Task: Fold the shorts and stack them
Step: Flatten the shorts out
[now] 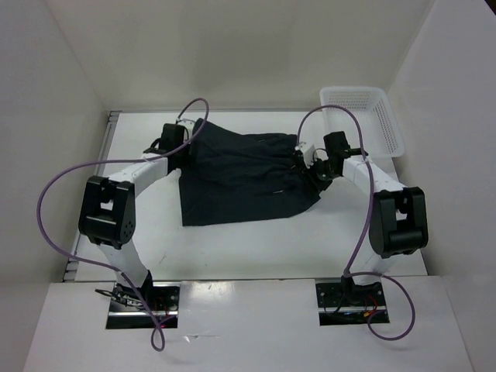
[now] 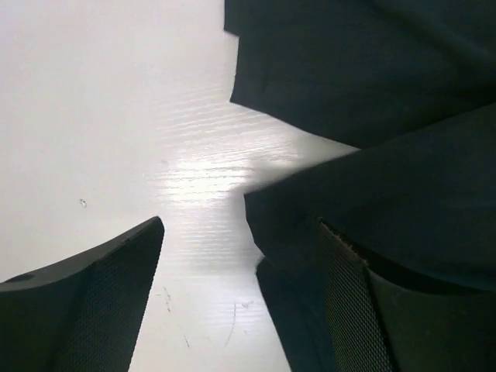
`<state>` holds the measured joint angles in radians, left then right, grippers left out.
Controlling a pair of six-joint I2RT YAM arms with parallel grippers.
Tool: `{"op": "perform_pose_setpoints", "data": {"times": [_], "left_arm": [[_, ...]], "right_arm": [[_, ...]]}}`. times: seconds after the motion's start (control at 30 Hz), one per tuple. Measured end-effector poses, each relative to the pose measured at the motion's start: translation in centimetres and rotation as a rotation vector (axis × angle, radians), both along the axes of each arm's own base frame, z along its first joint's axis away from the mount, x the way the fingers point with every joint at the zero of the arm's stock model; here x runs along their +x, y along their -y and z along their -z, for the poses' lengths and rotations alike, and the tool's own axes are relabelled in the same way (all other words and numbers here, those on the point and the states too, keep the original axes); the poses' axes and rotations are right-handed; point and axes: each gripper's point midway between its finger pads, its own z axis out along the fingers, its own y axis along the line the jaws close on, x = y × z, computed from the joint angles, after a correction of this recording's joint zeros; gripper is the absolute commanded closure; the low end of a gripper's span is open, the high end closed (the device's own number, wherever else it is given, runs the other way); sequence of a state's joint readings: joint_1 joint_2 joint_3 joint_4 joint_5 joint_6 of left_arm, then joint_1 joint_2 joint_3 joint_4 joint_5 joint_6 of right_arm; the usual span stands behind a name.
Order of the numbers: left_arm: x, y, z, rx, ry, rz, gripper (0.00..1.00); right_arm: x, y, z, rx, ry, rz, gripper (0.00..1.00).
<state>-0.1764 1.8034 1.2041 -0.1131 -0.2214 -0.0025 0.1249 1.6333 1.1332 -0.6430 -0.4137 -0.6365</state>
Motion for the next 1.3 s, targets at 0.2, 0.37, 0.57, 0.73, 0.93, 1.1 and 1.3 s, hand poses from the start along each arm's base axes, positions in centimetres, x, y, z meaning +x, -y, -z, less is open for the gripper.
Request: {"op": "perform_pose_setpoints", "data": {"times": [0.2,0.37,0.57,0.73,0.93,1.1,1.3], "left_arm": [[-3.5,2.8,-3.0,-0.043,-0.032,0.097,0.32],[-9.3,4.7,-2.2,-0.153,-0.155,0.214,0.38],[-14.6,5.0,2.5,-0.195,-0.358,0.248,0.34],[-15.4,6.4,2.9,-0.214,-0.384,0.296,0.33],[-17.6,7.8,5.0,-0.207,-0.454,0.345,0.46],[-18.0,7.8,6.2,-0.206,-0.49,0.341,0.68],[-17.3,7.9,6.4,-0.204,-0.467,0.343,0.95]], "right_arm": [[-1.0,0.1,-0.1,0.006,-0.013,0.024,0.41],[-1.6,0.1,-1.6,0.024,0.018,0.052,0.41],[-2.4,0.4,-0.8,0.017,-0.009,0.087,0.41],[-2.0,0.5,-0.8,0.014,0.001,0.112,0.43],[-1.4,0.4,-0.6,0.02,0.012,0.118,0.43],[-0.8,0.3,-0.1,0.023,0.019,0.122,0.47],[0.2,0.1,0.5,0.043,0.031,0.157,0.81]]}}
